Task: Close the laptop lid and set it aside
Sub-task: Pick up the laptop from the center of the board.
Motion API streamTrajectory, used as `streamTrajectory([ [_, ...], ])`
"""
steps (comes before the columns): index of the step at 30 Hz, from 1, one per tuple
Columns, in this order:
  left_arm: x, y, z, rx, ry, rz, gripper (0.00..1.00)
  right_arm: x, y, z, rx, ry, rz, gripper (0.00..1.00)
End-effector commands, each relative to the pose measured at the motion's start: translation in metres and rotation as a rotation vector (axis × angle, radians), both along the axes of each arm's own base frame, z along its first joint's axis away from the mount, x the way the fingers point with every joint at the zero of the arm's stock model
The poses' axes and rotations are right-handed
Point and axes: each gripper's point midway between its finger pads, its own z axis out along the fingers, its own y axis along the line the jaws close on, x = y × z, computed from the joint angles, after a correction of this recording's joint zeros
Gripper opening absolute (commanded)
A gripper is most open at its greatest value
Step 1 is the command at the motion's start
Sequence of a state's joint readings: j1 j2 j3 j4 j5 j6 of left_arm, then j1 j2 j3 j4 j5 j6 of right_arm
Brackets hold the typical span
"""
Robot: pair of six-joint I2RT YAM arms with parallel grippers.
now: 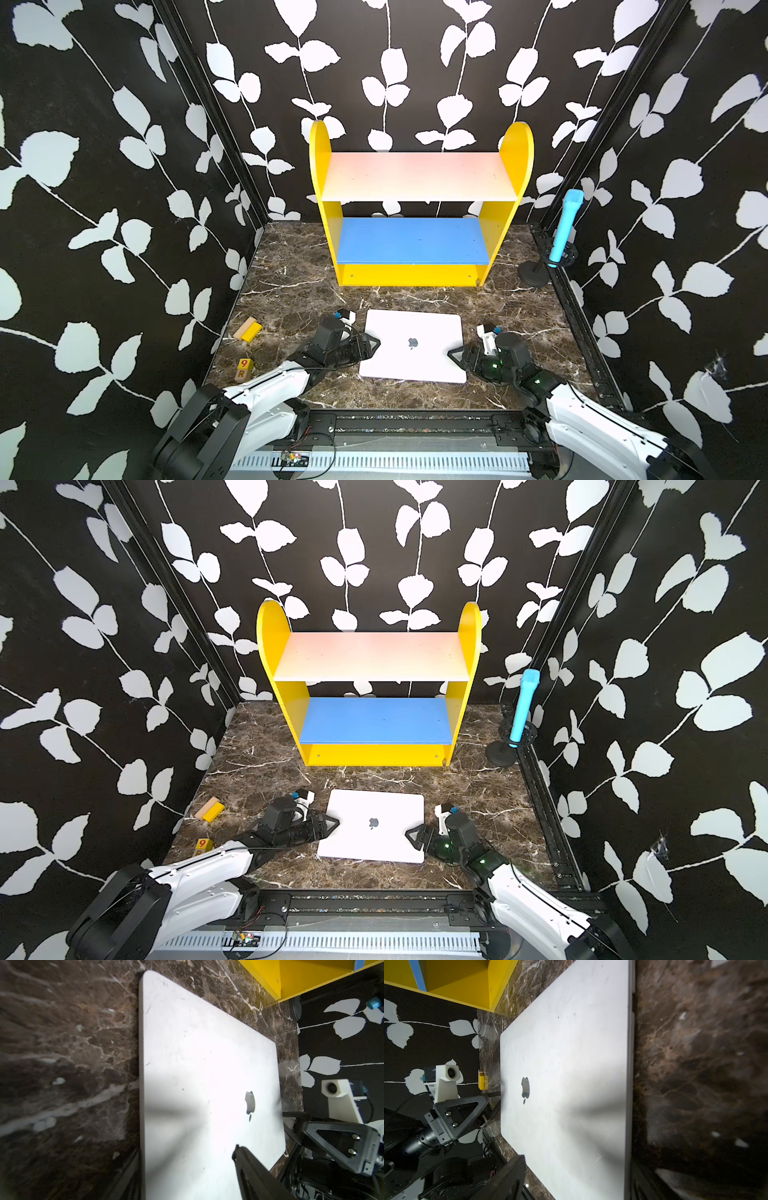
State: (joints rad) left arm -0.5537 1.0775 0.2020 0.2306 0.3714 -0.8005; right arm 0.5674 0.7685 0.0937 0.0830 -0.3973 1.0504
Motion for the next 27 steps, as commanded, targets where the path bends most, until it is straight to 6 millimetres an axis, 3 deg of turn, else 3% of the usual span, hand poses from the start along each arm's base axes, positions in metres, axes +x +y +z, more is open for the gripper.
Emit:
streamTrajectory([
  [1,-0.038,-0.007,-0.018,-0.045,0.151,-0.088,0.71,-0.015,0.000,-0.013,0.025,0.076,0.004,0.77],
  [27,-0.024,-0.023,0.016,-0.213,0.064,-0.071,0.56,-0.003,0.001,0.016,0.162,-0.026,-0.070,0.57],
])
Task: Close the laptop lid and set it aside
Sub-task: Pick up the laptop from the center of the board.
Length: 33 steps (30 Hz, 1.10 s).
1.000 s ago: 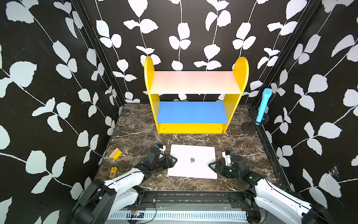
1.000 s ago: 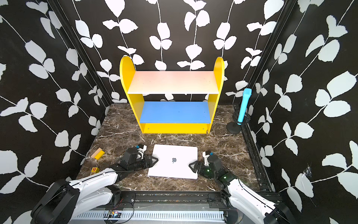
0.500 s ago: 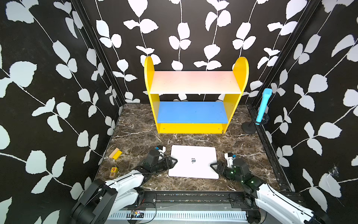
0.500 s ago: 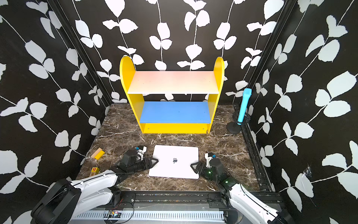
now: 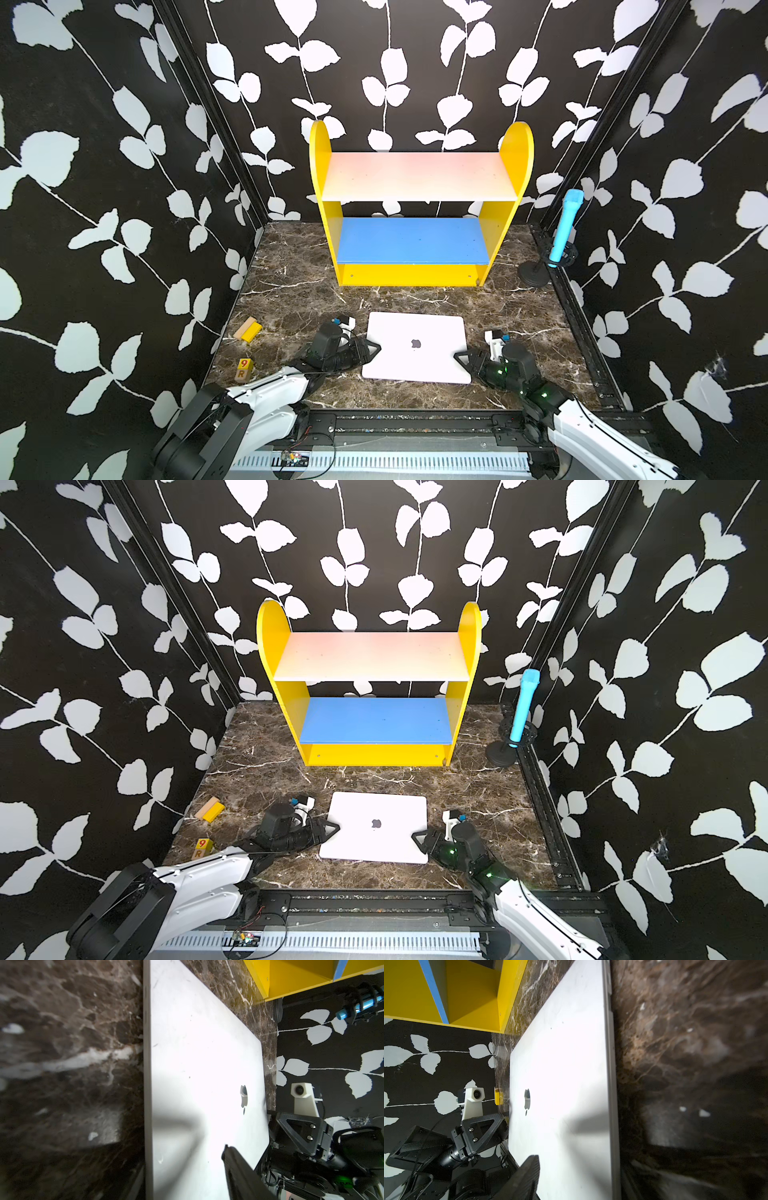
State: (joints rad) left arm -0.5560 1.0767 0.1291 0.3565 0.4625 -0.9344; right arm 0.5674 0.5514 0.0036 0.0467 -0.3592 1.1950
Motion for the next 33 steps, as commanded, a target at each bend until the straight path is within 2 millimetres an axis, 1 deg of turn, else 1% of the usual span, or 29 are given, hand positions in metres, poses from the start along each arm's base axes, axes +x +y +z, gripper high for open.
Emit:
streamTrajectory([
  [1,-0.008,-0.015,0.018,-0.092,-0.025,-0.071,0.56,0.001,0.012,0.017,0.071,-0.047,0.040,0.57],
  [10,-0.003,-0.015,0.028,-0.117,-0.054,-0.047,0.48,0.003,0.014,0.023,0.085,-0.059,0.042,0.51],
  [23,0.004,-0.016,0.052,-0.174,-0.110,-0.011,0.35,0.006,0.018,0.041,0.128,-0.096,0.048,0.43],
  [29,0.004,-0.013,0.059,-0.187,-0.140,0.000,0.33,0.006,0.020,0.051,0.145,-0.111,0.057,0.39],
  [33,0.005,-0.011,0.066,-0.201,-0.168,0.017,0.31,0.006,0.021,0.061,0.163,-0.127,0.061,0.35],
])
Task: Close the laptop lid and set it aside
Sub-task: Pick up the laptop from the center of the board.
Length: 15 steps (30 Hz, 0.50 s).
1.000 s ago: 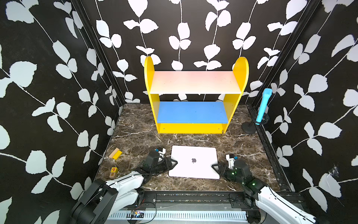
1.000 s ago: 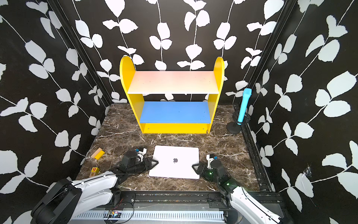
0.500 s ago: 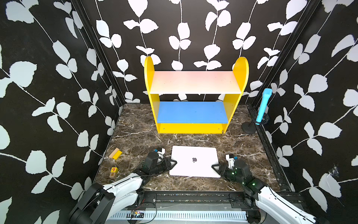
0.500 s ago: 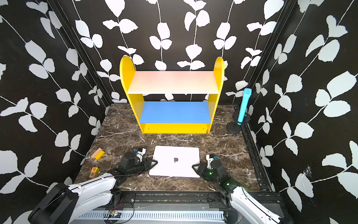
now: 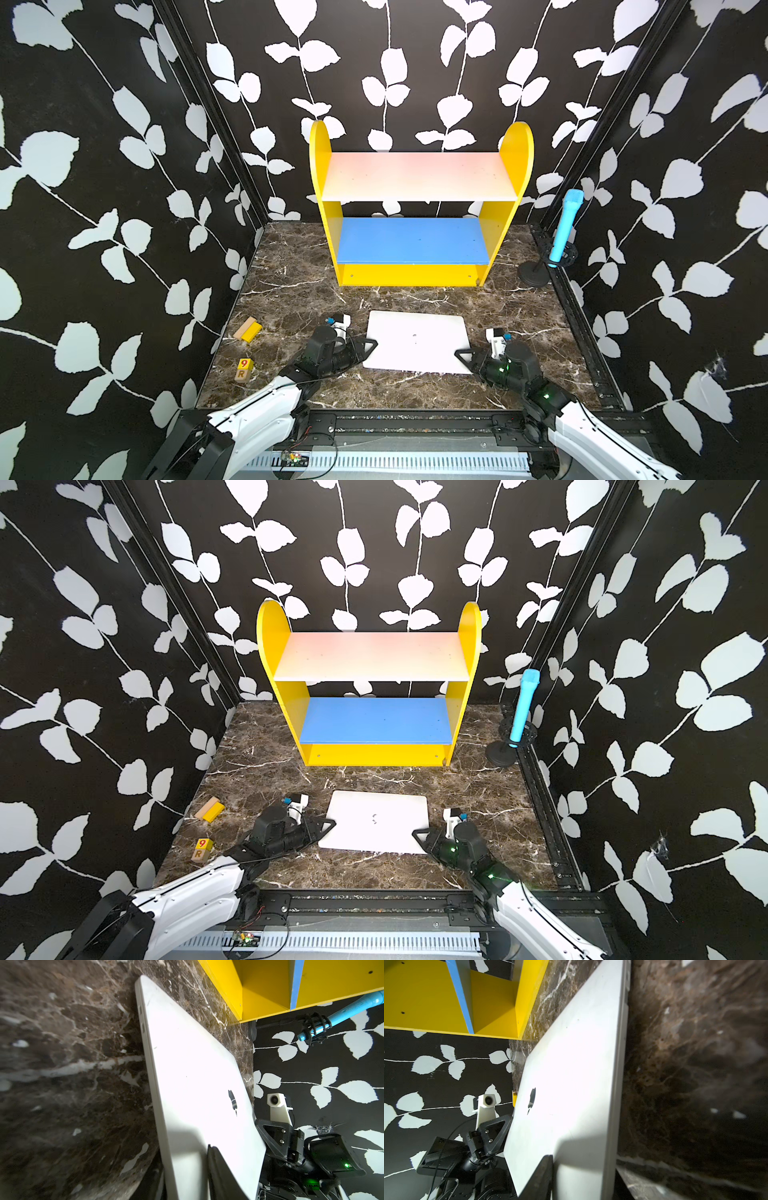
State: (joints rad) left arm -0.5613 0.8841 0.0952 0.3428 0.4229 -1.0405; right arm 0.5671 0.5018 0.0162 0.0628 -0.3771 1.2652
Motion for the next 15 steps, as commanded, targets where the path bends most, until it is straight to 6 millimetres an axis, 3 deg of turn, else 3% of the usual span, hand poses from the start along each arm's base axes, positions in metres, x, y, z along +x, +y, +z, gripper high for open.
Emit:
streamTrajectory([
  [1,0.001,-0.013,0.037,-0.096,-0.128,-0.056,0.31,0.002,0.016,0.043,0.082,-0.125,0.079,0.34],
  [15,0.002,-0.007,0.069,-0.154,-0.220,-0.017,0.24,0.004,0.021,0.081,0.130,-0.189,0.094,0.14],
])
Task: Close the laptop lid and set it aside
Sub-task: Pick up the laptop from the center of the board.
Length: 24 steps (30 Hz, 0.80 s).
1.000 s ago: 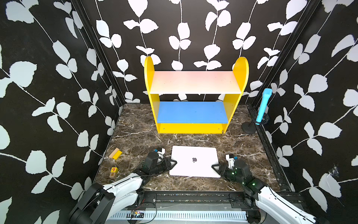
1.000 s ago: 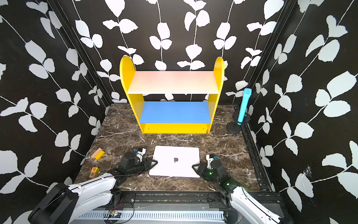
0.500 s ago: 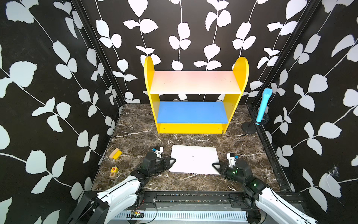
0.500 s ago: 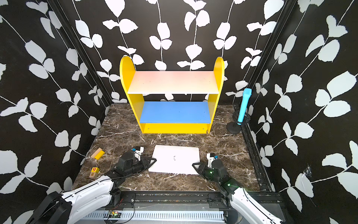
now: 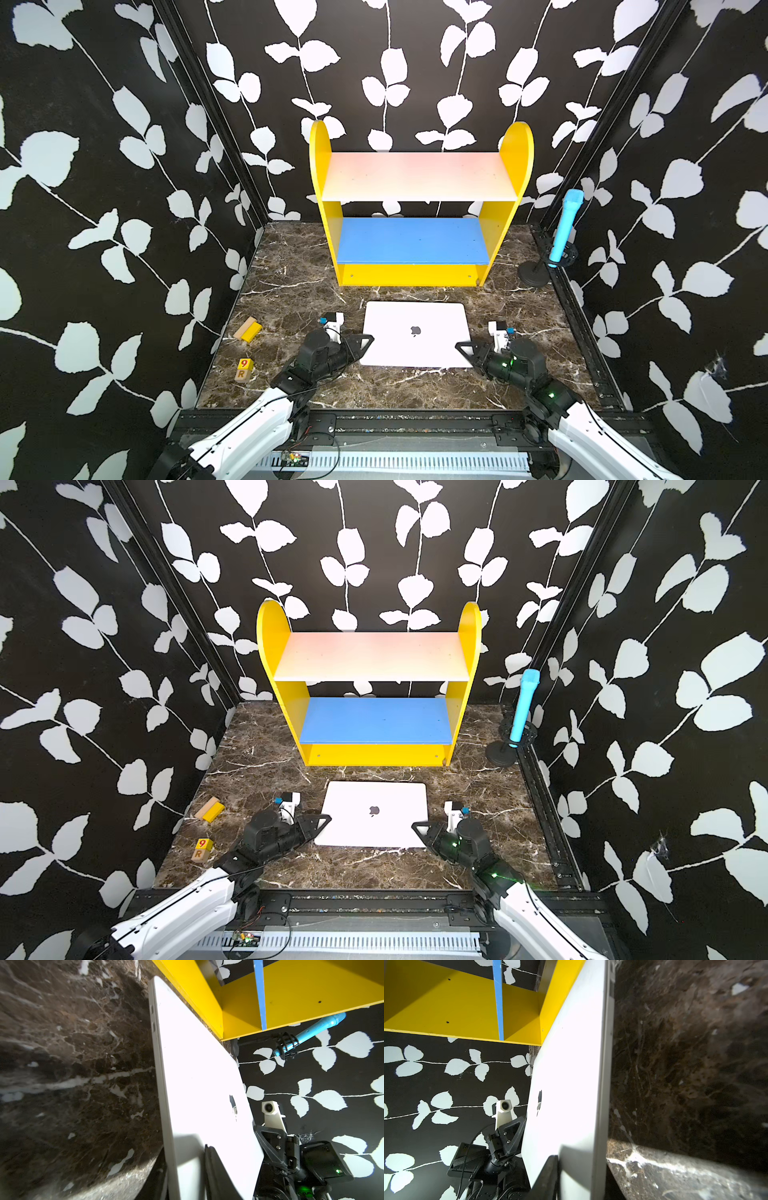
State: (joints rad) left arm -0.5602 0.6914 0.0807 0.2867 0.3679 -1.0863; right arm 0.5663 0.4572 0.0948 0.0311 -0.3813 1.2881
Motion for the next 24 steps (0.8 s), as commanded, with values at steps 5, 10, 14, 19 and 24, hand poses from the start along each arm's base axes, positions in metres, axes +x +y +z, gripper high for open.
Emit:
streamTrajectory([
  [5,0.000,-0.017,0.057,-0.110,-0.180,-0.084,0.21,-0.002,0.017,0.060,0.075,-0.167,0.107,0.10],
  [10,0.003,-0.019,0.073,-0.132,-0.210,-0.083,0.20,0.000,0.019,0.080,0.086,-0.208,0.114,0.09],
  [14,0.006,-0.021,0.090,-0.152,-0.239,-0.084,0.20,0.002,0.021,0.092,0.088,-0.231,0.123,0.09],
  [19,0.010,-0.023,0.109,-0.168,-0.273,-0.083,0.20,0.004,0.023,0.106,0.087,-0.260,0.130,0.08],
  [24,0.012,-0.025,0.127,-0.183,-0.303,-0.087,0.21,0.005,0.024,0.119,0.083,-0.287,0.136,0.08],
])
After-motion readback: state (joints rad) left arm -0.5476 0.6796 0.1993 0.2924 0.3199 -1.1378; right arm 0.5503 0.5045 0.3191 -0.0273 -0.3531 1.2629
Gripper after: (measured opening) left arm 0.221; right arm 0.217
